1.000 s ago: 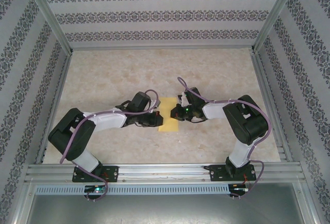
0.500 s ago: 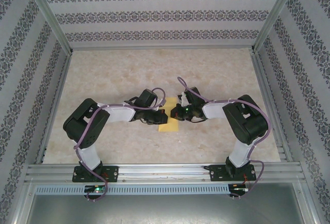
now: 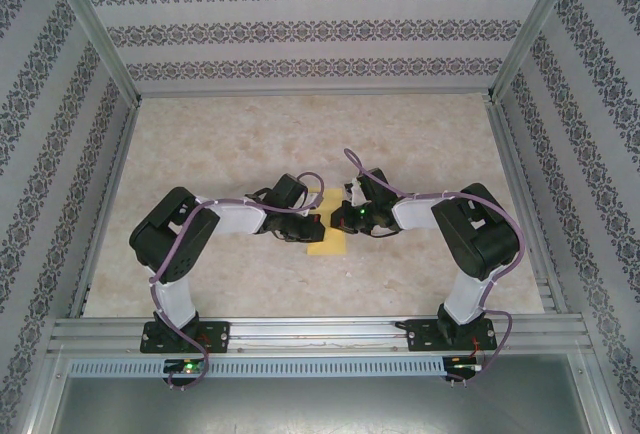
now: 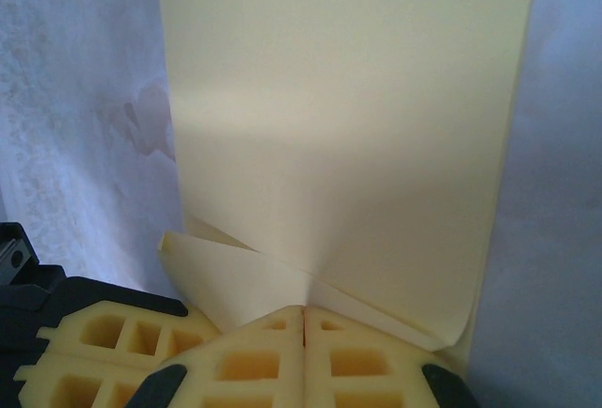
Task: Fold a paper plane with a square sheet of paper (fold left side to right side)
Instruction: Fold the triangle a second time at the center of the table.
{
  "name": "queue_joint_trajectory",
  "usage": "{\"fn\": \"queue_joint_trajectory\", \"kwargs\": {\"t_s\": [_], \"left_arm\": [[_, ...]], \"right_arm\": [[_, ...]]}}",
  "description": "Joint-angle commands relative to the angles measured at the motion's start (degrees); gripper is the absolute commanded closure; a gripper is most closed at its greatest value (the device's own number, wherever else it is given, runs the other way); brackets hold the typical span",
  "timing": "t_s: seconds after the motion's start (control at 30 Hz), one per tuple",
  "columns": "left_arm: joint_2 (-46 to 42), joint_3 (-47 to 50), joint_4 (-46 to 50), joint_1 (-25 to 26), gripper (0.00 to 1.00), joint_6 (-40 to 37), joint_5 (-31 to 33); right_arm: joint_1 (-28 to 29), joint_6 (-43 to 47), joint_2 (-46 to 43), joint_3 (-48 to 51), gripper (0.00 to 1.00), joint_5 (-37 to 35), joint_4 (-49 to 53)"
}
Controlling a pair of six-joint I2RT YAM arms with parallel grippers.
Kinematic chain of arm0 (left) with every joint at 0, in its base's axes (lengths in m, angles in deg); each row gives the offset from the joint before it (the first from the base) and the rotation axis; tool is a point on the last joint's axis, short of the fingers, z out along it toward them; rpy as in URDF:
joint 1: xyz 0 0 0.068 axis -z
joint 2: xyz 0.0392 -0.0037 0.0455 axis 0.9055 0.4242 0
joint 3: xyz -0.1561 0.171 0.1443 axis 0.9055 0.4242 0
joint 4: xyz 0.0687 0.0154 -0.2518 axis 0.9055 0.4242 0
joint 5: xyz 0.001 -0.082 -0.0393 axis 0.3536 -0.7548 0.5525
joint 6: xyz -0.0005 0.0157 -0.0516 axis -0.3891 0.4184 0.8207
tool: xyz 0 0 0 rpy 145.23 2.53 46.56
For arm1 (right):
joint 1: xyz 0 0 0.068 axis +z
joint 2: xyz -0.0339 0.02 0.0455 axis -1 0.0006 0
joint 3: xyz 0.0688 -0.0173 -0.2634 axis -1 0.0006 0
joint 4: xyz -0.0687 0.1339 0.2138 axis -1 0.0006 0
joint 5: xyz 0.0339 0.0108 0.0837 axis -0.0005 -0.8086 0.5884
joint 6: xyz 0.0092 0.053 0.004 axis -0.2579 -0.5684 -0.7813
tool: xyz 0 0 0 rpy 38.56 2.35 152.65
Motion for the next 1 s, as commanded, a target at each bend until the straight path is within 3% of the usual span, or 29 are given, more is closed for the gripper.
{"fn": "queue_joint_trajectory", "kwargs": {"t_s": [0.0, 0.77, 0.97], "left_arm": [[0.8, -0.4, 4.2, 0.2, 1.0, -2.9, 2.9], [-10.0, 7.1, 5.7, 0.4, 0.93, -7.0, 0.8], [-16.5, 7.5, 5.8, -1.6, 0.86, -5.8, 2.4]], "right_arm": [[-0.7, 1.9, 3.7, 1.7, 1.0, -6.4, 7.1], [-1.1, 1.9, 2.9, 0.2, 1.0, -4.9, 7.5], [-1.0, 1.3, -1.3, -1.9, 1.0, -2.8, 6.9]]}}
